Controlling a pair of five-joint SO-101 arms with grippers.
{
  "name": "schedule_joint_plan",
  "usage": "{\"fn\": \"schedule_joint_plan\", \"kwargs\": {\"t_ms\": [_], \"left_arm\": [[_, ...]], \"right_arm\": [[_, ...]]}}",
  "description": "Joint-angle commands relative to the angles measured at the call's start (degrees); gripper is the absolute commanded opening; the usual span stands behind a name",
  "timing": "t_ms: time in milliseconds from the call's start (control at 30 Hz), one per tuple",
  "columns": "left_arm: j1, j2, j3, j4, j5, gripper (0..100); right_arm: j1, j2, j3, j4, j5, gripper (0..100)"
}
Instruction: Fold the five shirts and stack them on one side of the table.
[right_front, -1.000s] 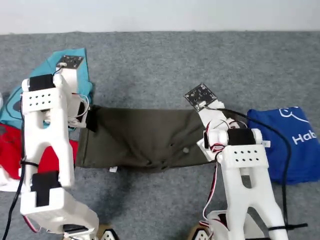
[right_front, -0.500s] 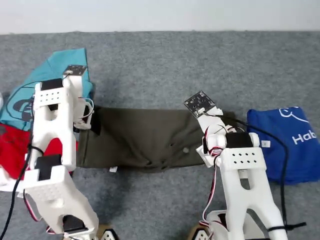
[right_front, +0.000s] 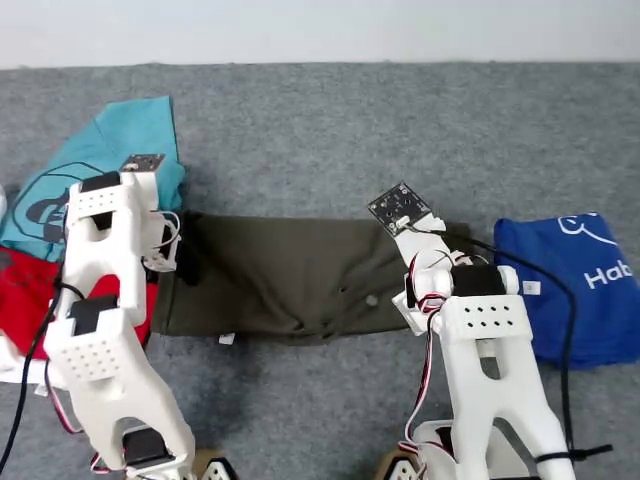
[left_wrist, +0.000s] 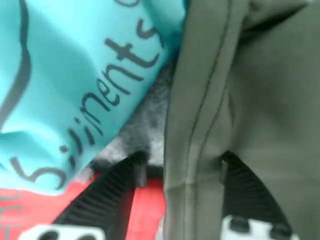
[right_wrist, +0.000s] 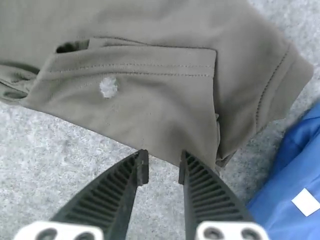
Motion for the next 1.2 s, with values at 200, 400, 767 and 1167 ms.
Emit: {"fn": "schedule_joint_plan", "kwargs": {"t_ms": [200, 400, 767, 1167], "left_arm": [[1.1, 5.5, -4.3, 1.4, 0.5, 24], [6.1, 8.2, -6.8, 5.6, 0.4, 14], [10.6, 10.8, -12.6, 11.3, 0.5, 5], [16.4, 1.6, -19.1, 19.7, 0.6, 4]], "right_arm": [[0.0, -1.2, -0.2, -0.7, -0.8, 10.8], [0.0, -1.2, -0.2, -0.7, -0.8, 10.8], [0.0, -1.7, -0.2, -0.3, -0.8, 10.6], [0.2, -4.2, -0.5, -0.2, -1.0, 10.5]]}}
